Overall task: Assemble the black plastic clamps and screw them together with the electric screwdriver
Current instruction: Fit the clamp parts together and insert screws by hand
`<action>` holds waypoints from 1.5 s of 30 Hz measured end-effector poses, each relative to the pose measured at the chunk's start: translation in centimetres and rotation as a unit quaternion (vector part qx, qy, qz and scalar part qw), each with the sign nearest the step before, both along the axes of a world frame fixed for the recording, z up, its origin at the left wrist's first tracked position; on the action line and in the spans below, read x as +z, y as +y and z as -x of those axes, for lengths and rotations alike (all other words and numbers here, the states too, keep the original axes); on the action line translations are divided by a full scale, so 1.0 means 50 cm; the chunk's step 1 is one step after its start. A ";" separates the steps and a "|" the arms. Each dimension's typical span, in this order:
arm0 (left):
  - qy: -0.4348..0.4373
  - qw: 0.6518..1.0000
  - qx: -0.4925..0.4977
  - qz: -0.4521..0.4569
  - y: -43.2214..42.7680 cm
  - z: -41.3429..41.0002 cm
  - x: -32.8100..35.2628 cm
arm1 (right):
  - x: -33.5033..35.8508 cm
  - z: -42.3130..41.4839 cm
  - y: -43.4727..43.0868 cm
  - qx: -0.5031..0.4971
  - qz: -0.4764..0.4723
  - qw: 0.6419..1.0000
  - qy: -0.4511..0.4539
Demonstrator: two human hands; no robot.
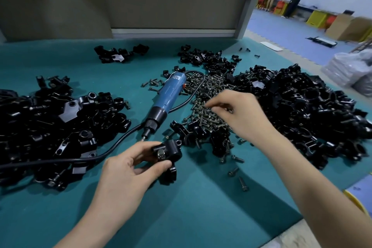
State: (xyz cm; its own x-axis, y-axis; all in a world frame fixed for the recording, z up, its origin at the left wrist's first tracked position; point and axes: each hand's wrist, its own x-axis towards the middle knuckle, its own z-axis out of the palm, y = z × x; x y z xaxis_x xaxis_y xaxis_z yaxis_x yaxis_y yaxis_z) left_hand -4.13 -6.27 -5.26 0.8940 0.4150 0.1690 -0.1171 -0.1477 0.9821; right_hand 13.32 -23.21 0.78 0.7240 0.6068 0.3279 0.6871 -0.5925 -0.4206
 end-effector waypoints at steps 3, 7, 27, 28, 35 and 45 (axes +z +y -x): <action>0.001 1.000 0.000 -0.005 -0.002 0.001 0.003 | -0.005 -0.035 0.061 0.084 0.134 0.987 0.006; 0.001 1.000 -0.001 -0.004 -0.004 0.001 0.004 | -0.017 -0.068 0.106 0.133 0.268 0.954 0.008; 0.010 1.000 -0.016 -0.008 0.005 0.001 -0.011 | 0.001 -0.009 0.064 0.144 0.382 0.910 0.065; 0.009 1.000 -0.014 -0.011 0.005 0.000 -0.011 | 0.001 -0.004 0.060 0.136 0.372 0.915 0.077; 0.002 1.000 -0.004 -0.016 0.004 -0.001 -0.013 | -0.028 0.022 0.063 0.068 0.323 0.943 0.031; -0.003 1.000 -0.005 -0.006 0.005 -0.002 -0.014 | 0.003 0.021 0.004 0.030 -0.214 0.906 0.364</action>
